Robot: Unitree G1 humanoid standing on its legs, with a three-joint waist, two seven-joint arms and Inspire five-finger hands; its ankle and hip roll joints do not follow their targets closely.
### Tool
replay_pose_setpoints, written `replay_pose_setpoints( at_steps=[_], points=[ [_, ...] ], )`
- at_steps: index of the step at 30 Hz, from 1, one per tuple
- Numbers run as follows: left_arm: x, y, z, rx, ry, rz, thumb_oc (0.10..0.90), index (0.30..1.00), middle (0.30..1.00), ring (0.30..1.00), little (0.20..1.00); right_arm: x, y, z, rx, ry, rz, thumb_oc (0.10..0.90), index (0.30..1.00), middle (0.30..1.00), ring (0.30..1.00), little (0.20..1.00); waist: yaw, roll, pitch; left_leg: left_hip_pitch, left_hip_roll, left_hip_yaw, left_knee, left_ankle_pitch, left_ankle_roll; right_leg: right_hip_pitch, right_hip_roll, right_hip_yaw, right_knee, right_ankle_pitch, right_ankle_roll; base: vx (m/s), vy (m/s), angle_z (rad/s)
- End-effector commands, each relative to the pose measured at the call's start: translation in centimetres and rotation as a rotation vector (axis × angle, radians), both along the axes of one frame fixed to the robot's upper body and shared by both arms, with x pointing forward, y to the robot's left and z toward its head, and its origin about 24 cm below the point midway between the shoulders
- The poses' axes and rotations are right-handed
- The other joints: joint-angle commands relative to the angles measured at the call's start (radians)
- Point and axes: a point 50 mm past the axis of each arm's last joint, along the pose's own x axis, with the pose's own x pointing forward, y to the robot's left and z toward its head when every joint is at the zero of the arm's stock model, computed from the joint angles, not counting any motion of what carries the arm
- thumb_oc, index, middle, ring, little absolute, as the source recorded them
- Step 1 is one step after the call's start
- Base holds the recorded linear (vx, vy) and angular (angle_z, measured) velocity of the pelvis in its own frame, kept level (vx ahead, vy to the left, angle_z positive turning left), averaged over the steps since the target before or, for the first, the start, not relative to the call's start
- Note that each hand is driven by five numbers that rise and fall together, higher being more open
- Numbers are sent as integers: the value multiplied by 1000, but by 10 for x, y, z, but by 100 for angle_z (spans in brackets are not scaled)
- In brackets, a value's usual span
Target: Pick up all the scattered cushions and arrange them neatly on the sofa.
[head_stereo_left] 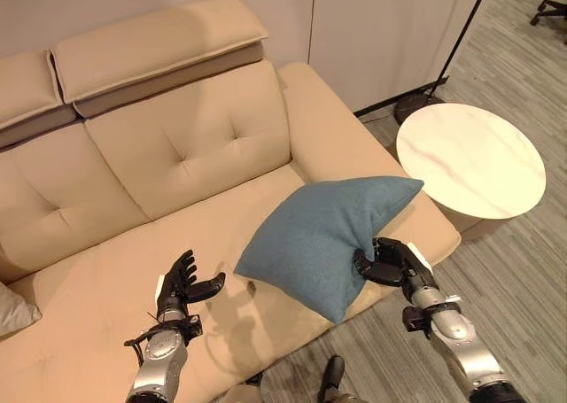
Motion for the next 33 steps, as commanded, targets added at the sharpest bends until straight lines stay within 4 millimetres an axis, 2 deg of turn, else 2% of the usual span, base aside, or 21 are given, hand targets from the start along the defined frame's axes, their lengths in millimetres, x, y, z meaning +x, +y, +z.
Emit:
replay_pose_setpoints(
  at_steps=[1,8,18,26,33],
  points=[
    [35,13,43,58,-212,-14,800,900,900,900,900,13,-13,84,-23,-384,37,400,300,300,300,300,-41,-21,-56,22,-14,-9,1,-88,-10,35,-43,1,8,-71,101,-10,0,-16],
    [42,-6,39,-17,-204,-80,800,900,900,900,900,17,-52,96,-149,-386,-113,400,300,300,300,300,-75,-24,-47,-10,-9,12,1,-85,-8,-17,-37,31,8,-57,103,-17,-5,-18],
    [63,-40,39,-162,-209,-140,800,900,900,900,900,28,-82,105,-303,-357,-234,400,300,300,300,300,-114,-32,-20,-105,-4,23,1,-54,-10,-128,-35,54,8,-26,95,-25,-11,-8],
    [73,-57,38,-202,-192,-164,800,900,900,900,900,37,-76,94,-258,-335,-261,400,300,300,300,300,-127,-49,0,-158,0,44,1,-38,-11,-194,-32,73,8,-3,94,-12,-22,-13],
    [82,-84,40,-200,-172,-258,800,900,900,900,900,46,-53,90,-179,-360,-218,400,300,300,300,300,-136,-58,25,-193,5,47,1,-29,-15,-233,-28,82,8,8,91,-9,-27,-6]
  ],
)
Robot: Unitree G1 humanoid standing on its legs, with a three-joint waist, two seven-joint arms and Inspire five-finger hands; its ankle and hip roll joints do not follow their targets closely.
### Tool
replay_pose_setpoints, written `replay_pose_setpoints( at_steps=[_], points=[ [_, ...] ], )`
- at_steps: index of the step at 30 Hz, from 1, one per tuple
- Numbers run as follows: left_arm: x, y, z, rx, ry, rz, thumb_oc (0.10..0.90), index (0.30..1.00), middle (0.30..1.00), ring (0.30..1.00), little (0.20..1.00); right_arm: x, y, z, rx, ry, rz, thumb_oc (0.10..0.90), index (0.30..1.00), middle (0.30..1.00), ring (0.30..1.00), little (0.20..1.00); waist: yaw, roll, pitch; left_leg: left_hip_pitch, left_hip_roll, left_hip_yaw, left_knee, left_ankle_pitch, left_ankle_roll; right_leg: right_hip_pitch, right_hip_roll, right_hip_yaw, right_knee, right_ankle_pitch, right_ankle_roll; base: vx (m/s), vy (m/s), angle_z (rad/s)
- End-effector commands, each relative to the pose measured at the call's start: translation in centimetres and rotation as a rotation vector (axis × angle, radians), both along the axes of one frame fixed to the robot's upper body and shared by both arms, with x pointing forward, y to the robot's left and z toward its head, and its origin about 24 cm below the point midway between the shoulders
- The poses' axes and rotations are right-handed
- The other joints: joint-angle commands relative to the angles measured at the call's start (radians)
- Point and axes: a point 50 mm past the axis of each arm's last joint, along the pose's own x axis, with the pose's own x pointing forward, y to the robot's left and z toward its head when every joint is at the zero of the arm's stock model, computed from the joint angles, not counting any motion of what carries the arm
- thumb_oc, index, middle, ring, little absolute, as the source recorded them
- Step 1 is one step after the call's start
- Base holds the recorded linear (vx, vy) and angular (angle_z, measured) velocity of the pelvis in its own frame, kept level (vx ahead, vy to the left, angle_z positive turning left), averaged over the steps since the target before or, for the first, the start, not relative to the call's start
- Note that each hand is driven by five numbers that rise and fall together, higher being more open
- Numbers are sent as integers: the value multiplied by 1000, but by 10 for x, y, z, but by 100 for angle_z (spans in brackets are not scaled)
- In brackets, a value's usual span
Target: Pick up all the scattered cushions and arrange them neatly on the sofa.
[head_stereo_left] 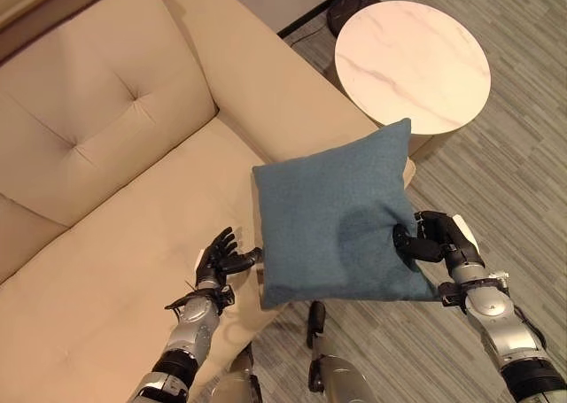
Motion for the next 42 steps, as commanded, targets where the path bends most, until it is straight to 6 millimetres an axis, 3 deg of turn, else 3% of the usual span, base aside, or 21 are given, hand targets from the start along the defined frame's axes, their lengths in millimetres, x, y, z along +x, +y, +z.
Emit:
replay_pose_setpoints(
  at_steps=[1,9,11,12,13,16,22,26,32,35,42],
  points=[
    [26,-21,27,18,-124,-83,800,900,900,900,900,21,2,54,17,-258,7,400,300,300,300,300,0,-13,-19,-16,1,-66,1,-31,-28,14,-46,-35,6,-53,107,-8,-45,-1],
    [29,-69,37,-123,-157,-196,800,900,900,900,900,26,31,56,46,-289,101,400,300,300,300,300,-3,-10,-3,-17,2,-65,1,-31,-29,9,-43,-28,6,-55,108,-3,-27,-3],
    [30,-86,46,-197,-185,-227,624,636,636,636,636,28,42,53,53,-286,131,400,300,300,300,300,-3,-7,1,-11,3,-65,1,-32,-29,12,-41,-25,6,-58,107,-12,-40,-1],
    [31,-91,50,-222,-196,-233,453,380,380,380,380,29,45,51,54,-282,137,400,300,300,300,300,-3,-6,3,-9,4,-65,1,-32,-29,14,-41,-24,6,-58,107,0,0,0],
    [31,-91,50,-222,-196,-233,400,300,300,300,300,29,45,51,54,-282,137,400,300,300,300,300,-3,-6,3,-8,4,-65,1,-32,-29,14,-41,-24,6,-58,107,0,0,0],
    [31,-99,59,-259,-233,-257,400,300,300,300,300,30,56,47,60,-272,176,400,300,300,300,300,0,-2,4,8,6,-62,1,-37,-29,25,-35,-18,6,-63,106,-6,-27,-2],
    [30,-94,64,-339,-261,-220,400,300,300,300,300,23,65,33,88,-233,203,400,300,300,300,300,10,16,-5,39,8,-64,1,-43,-29,55,-32,-21,6,-76,101,-1,-39,-2],
    [25,-82,61,-428,-256,-138,400,300,300,300,300,20,74,17,119,-184,210,400,300,300,300,300,25,38,-18,66,4,-73,1,-44,-29,89,-32,-29,6,-92,95,17,-52,-2],
    [5,-55,53,-423,-273,-90,400,300,300,300,300,10,96,-2,164,-127,269,400,300,300,300,300,60,88,-44,130,1,-103,1,-45,-30,187,-34,-55,6,-133,83,13,-46,22],
    [-7,-49,46,-417,-265,-88,400,300,300,300,300,2,104,-12,202,-101,281,400,300,300,300,300,84,103,-49,157,2,-140,16,-41,-42,258,-38,-106,6,-162,69,-14,-70,63],
    [-39,-42,23,-439,-191,-110,400,300,300,300,300,-14,100,-20,255,-90,258,400,300,300,300,300,136,86,-79,161,-13,-234,54,-41,-59,361,-47,-236,6,-188,50,20,-38,67]
  ],
)
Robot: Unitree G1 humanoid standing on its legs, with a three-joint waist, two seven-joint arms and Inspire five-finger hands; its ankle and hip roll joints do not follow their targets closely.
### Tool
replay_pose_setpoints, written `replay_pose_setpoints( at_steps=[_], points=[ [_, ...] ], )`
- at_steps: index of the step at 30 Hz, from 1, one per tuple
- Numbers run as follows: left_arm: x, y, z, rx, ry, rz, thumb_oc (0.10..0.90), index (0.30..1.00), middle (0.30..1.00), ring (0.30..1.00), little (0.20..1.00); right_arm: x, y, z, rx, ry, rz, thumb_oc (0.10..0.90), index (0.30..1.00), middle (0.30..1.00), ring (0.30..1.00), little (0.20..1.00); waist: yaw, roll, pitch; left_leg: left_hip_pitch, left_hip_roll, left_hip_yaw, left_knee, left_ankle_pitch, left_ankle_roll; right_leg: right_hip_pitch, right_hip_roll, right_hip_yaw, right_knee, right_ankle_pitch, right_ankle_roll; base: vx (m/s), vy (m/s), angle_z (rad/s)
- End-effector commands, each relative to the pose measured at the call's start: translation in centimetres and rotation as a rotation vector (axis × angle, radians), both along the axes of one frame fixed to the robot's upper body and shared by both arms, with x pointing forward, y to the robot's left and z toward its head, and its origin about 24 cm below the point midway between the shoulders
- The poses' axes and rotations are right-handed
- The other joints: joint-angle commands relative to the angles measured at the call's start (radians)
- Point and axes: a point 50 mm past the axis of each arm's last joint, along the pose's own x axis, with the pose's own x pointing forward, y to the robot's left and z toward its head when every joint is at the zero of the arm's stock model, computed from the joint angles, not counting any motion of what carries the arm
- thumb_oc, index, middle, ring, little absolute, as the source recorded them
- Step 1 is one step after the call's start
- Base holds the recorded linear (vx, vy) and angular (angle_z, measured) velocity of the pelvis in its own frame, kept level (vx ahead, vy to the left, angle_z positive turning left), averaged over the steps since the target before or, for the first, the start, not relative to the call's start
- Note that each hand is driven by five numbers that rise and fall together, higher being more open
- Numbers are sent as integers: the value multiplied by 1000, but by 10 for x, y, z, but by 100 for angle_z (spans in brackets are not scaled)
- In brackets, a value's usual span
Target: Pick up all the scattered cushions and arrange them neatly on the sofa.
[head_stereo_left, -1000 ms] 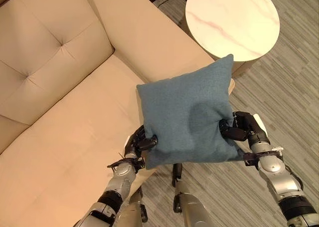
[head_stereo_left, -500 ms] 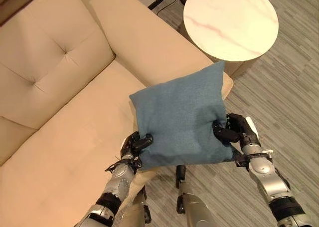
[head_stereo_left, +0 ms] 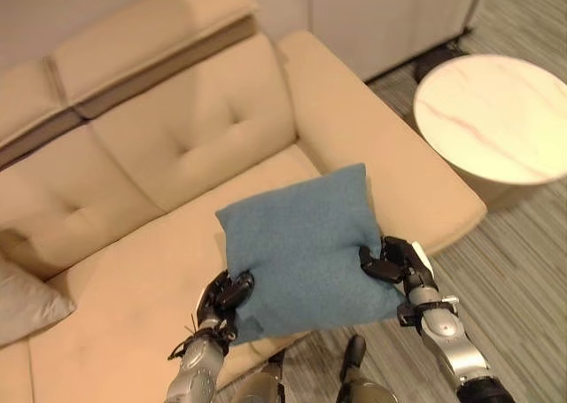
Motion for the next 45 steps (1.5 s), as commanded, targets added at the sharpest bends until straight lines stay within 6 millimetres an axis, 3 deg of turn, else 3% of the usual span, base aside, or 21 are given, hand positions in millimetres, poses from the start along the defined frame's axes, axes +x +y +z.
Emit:
replay_pose_setpoints(
  at_steps=[1,3,4,6,10,16,19,20,21,22,23,24,26,33,37,40,41,42,43,44,45],
  points=[
    [50,-36,65,-91,-404,-206,400,300,300,300,300,14,38,45,84,-267,166,400,300,300,300,300,4,-105,-99,-6,-27,16,66,-68,-33,60,-47,-22,6,-117,43,-26,11,82],
    [49,-35,65,-90,-406,-210,400,300,300,300,300,15,35,47,81,-275,151,400,300,300,300,300,5,-110,-102,-17,-27,22,75,-68,-34,64,-53,-51,6,-118,42,-32,31,102],
    [48,-34,63,-88,-405,-211,400,300,300,300,300,16,31,50,73,-290,129,400,300,300,300,300,7,-118,-112,-27,-22,73,85,-72,-29,70,-65,-96,6,-118,45,68,46,105],
    [46,-31,62,-91,-401,-196,400,300,300,300,300,18,30,53,69,-300,117,400,300,300,300,300,7,-128,-123,-15,2,150,90,-97,-22,89,-67,-115,6,-135,55,79,59,84],
    [37,-23,54,-85,-363,-166,400,300,300,300,300,20,32,51,57,-289,115,400,300,300,300,300,21,-146,-149,4,9,247,75,-111,-3,116,-86,-165,6,-122,72,59,156,57],
    [32,-11,54,-19,-351,-190,400,300,300,300,300,27,49,54,83,-300,151,400,300,300,300,300,65,-187,-152,18,-42,183,72,-151,37,114,-120,-136,73,-115,85,72,227,27],
    [36,-6,57,23,-356,-204,400,300,300,300,300,30,59,59,112,-322,172,400,300,300,300,300,72,-195,-133,38,-69,163,92,-179,74,63,-159,-88,219,-131,93,61,221,1],
    [38,-5,60,41,-366,-211,400,300,300,300,300,31,61,61,122,-329,175,400,300,300,300,300,60,-202,-121,43,-79,144,108,-189,85,32,-156,-30,266,-128,91,16,168,-5],
    [40,-6,62,40,-377,-209,400,300,300,300,300,31,62,61,126,-332,177,400,300,300,300,300,44,-203,-113,34,-90,135,113,-170,96,-7,-142,34,280,-104,87,-19,106,9],
    [40,-6,62,40,-377,-209,400,300,300,300,300,31,62,61,126,-332,177,400,300,300,300,300,45,-204,-114,32,-90,136,113,-170,96,-10,-142,35,282,-104,87,21,122,47],
    [42,-8,62,31,-379,-208,400,300,300,300,300,31,60,61,116,-334,174,400,300,300,300,300,23,-196,-118,44,-95,107,103,-171,104,-53,-104,155,287,-112,94,74,65,52],
    [42,-8,62,31,-379,-208,400,300,300,300,300,31,60,61,116,-334,174,400,300,300,300,300,23,-196,-119,43,-95,107,104,-171,104,-54,-104,155,287,-112,94,186,66,51],
    [45,-12,66,37,-395,-219,400,300,300,300,300,28,55,61,101,-332,157,400,300,300,300,300,-11,-191,-115,69,-106,50,85,-170,105,-87,-63,261,248,-119,93,164,-7,33],
    [52,-17,79,43,-454,-234,400,300,300,300,300,23,43,50,98,-285,113,400,300,300,300,300,-20,-206,-144,78,-116,-7,50,-163,75,-30,-61,263,120,-82,101,111,-104,69],
    [60,-17,103,167,-565,-287,400,300,300,300,300,17,33,54,71,-321,72,400,300,300,300,300,-45,-185,-151,81,-94,-18,16,-148,44,5,-52,204,73,-98,88,99,-134,35],
    [83,-28,139,262,-716,-311,400,300,300,300,300,34,43,77,38,-431,83,400,300,300,300,300,-64,-161,-110,24,-85,-11,12,-127,31,-56,-50,194,83,-96,79,-154,-46,7],
    [96,-37,156,274,-781,-306,400,300,300,300,300,46,51,92,25,-495,92,400,300,300,300,300,-71,-151,-89,-17,-85,-7,13,-113,28,-102,-51,199,91,-90,76,-287,13,-4],
    [115,-50,190,319,-900,-279,400,300,300,300,300,64,69,122,10,-614,110,400,300,300,300,300,-80,-139,-70,-85,-85,4,11,-90,23,-182,-53,213,106,-76,74,-284,28,-9],
    [121,-52,204,345,-946,-259,400,300,300,300,300,71,75,134,-2,-659,113,400,300,300,300,300,-81,-136,-70,-113,-86,9,13,-82,22,-213,-54,221,114,-72,73,-242,53,-21],
    [138,-59,248,434,-1081,-209,400,300,300,300,300,87,87,167,-50,-784,96,400,300,300,300,300,-84,-127,-72,-159,-83,17,12,-71,17,-267,-56,236,129,-68,73,-104,42,-29],
    [138,-59,249,435,-1083,-209,400,300,300,300,300,87,87,167,-50,-786,96,400,300,300,300,300,-84,-127,-73,-164,-85,17,11,-67,18,-271,-57,236,127,-64,73,-65,41,-29]
  ],
)
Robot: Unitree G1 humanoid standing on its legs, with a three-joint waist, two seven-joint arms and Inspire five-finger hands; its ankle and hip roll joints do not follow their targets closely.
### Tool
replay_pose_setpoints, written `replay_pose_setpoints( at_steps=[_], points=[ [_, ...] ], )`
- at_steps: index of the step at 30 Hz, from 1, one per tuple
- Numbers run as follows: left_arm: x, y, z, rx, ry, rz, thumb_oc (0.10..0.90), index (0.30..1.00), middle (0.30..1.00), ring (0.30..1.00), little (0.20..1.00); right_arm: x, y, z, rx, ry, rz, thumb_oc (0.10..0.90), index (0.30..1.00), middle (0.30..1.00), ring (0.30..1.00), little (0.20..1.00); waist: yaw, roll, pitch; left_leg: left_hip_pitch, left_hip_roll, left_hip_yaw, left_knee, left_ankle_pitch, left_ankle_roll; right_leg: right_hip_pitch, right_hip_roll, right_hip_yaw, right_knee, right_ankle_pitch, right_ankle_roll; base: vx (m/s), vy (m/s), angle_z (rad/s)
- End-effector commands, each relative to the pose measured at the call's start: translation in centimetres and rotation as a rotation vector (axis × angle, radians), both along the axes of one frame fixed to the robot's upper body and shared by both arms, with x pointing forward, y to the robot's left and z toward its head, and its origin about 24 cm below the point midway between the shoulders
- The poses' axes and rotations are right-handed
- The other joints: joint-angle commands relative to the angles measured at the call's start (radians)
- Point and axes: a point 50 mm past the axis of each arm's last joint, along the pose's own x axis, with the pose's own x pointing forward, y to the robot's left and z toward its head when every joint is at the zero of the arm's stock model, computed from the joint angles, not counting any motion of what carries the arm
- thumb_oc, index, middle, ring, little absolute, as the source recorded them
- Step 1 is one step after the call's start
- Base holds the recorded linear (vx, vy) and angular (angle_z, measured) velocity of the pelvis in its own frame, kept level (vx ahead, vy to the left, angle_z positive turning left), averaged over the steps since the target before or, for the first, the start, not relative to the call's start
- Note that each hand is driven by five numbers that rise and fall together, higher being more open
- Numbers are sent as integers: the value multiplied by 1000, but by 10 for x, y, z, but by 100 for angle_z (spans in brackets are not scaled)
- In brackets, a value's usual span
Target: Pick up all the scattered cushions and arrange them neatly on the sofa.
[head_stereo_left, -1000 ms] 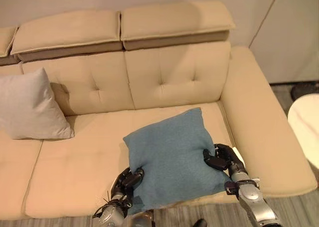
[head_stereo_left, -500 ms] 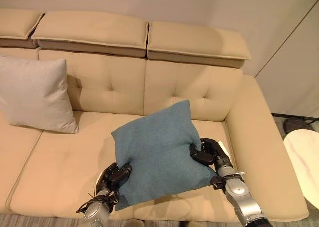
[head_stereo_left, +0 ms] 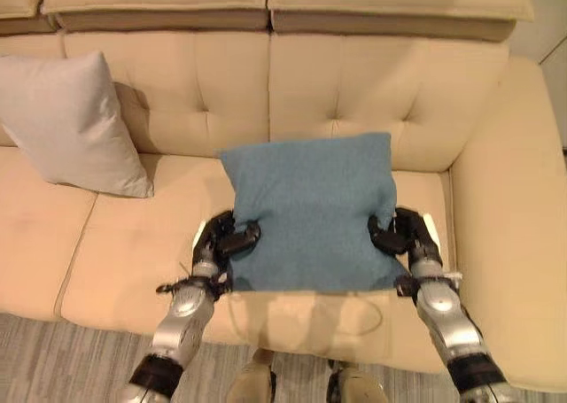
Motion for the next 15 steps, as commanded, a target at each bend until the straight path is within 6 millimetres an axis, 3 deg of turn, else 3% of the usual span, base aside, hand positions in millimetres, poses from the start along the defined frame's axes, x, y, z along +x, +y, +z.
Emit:
replay_pose_setpoints(
  at_steps=[1,4,5,6,7,8,15],
  points=[
    [3,-57,110,11,-561,-148,400,300,300,300,300,-1,73,82,-37,-462,235,400,300,300,300,300,2,-72,-95,106,-21,75,2,-145,-1,10,-54,10,112,-126,58,-17,19,-22],
    [6,-62,154,62,-729,-85,400,300,300,300,300,6,77,122,-89,-613,186,400,300,300,300,300,4,-70,-87,82,-21,79,1,-138,-4,-22,-53,17,116,-119,60,-4,14,-6],
    [6,-62,154,63,-731,-85,400,300,300,300,300,6,77,123,-89,-615,186,400,300,300,300,300,4,-71,-87,78,-22,79,0,-133,-3,-25,-55,17,115,-115,61,0,0,0],
    [4,-64,174,71,-814,-43,400,300,300,300,300,5,77,143,-127,-711,149,400,300,300,300,300,6,-71,-87,64,-22,81,0,-132,-4,-45,-53,26,116,-113,61,-8,20,-10],
    [4,-64,175,71,-814,-43,400,300,300,300,300,5,77,143,-127,-711,148,400,300,300,300,300,6,-71,-88,63,-22,81,0,-131,-4,-46,-54,26,115,-112,61,15,22,-13],
    [0,-67,191,66,-890,-7,400,300,300,300,300,2,79,164,-184,-819,105,400,300,300,300,300,7,-72,-85,54,-19,80,1,-136,-6,-60,-52,33,118,-115,61,16,3,-12],
    [0,-79,210,14,-942,76,400,300,300,300,300,0,83,199,-295,-978,-7,400,300,300,300,300,4,-79,-82,-6,-25,78,-4,-117,-11,-120,-56,46,111,-100,63,-2,3,-2]
  ],
)
